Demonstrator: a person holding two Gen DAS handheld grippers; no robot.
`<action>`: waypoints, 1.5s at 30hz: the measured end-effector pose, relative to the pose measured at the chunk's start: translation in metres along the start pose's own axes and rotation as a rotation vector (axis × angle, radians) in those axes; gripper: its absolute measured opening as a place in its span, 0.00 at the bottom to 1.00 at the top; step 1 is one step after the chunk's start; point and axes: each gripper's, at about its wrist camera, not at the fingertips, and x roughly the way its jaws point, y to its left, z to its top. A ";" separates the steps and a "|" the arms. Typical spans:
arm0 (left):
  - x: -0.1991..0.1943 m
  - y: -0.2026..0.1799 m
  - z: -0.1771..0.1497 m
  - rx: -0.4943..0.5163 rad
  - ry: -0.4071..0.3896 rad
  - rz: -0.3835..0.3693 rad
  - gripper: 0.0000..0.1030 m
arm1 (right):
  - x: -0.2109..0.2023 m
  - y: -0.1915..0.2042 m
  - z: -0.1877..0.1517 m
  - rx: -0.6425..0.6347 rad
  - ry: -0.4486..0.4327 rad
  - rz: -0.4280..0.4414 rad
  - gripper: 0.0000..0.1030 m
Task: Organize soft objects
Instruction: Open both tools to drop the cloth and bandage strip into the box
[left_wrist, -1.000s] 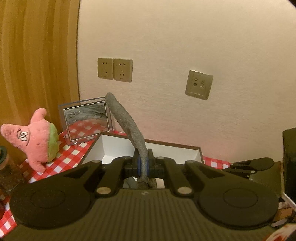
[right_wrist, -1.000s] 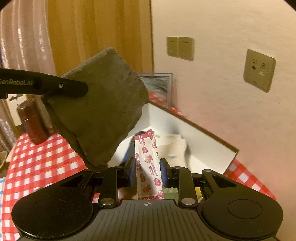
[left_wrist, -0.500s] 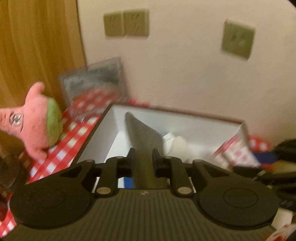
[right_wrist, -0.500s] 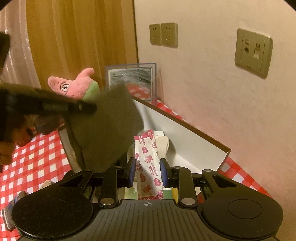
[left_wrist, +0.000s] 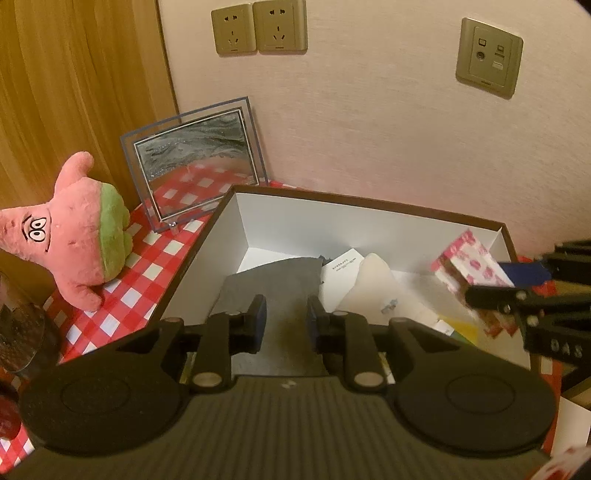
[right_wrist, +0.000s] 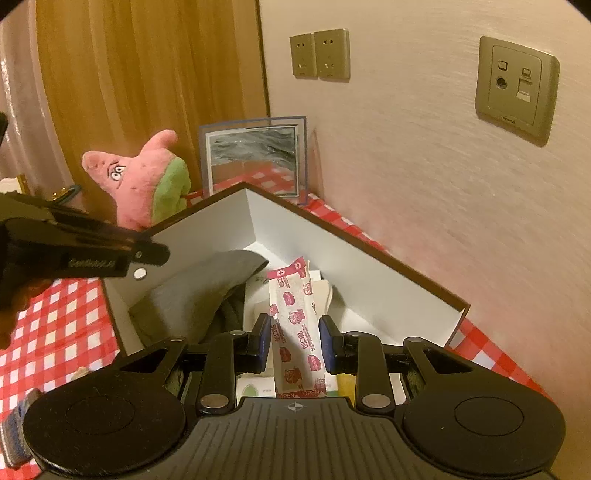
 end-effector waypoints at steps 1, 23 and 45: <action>0.000 0.000 0.000 0.002 0.001 -0.001 0.23 | 0.001 -0.001 0.002 -0.001 -0.005 -0.010 0.28; -0.014 -0.003 -0.012 0.010 0.019 0.002 0.37 | -0.003 -0.004 -0.012 0.054 -0.011 -0.036 0.69; -0.069 -0.008 -0.042 -0.045 -0.012 0.007 0.39 | -0.055 0.011 -0.034 0.059 -0.014 -0.045 0.69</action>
